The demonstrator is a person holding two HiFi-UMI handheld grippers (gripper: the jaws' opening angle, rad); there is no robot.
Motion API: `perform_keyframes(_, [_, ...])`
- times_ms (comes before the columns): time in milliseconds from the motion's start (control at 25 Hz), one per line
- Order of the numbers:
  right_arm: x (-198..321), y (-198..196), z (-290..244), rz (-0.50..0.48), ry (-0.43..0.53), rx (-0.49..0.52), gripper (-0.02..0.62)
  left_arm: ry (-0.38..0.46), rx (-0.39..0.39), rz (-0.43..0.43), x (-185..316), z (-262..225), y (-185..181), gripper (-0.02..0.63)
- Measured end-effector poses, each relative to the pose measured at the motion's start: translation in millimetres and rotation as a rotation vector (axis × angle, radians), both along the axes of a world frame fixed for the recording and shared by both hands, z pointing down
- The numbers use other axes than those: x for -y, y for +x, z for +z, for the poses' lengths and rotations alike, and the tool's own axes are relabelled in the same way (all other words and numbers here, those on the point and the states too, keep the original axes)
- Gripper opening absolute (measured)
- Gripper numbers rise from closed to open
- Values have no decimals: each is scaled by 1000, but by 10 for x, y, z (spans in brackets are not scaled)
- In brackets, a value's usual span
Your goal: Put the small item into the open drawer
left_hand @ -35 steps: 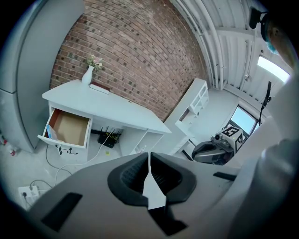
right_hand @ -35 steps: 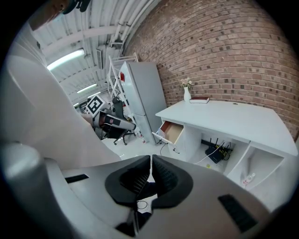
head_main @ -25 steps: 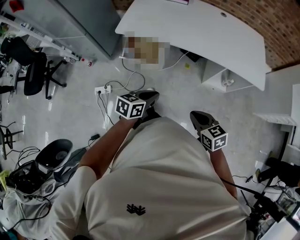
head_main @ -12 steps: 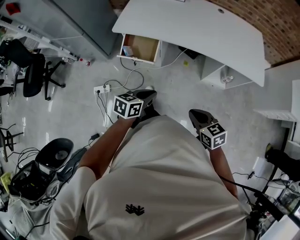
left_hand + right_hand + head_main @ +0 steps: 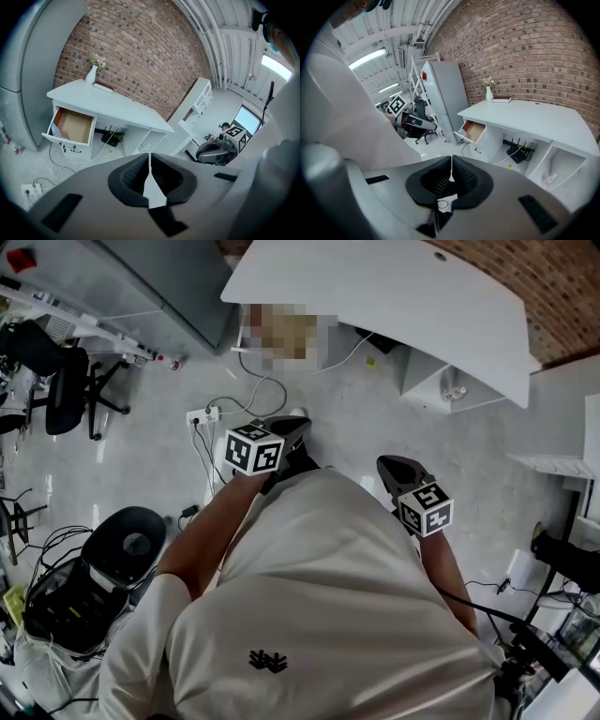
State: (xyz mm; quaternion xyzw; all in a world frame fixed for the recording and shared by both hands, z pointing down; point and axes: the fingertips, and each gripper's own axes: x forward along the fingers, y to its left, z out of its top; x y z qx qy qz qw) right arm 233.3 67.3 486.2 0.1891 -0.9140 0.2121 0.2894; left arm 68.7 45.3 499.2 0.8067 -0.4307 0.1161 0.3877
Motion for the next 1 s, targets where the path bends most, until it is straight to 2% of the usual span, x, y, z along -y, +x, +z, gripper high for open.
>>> perform_keyframes(400, [-58,78,-22,8,4,-12,32,-12,2,7,-37,24,31,34])
perform_keyframes(1000, [170,114,66,31,-1,-26,32,-15,5,17,295,139,26,34])
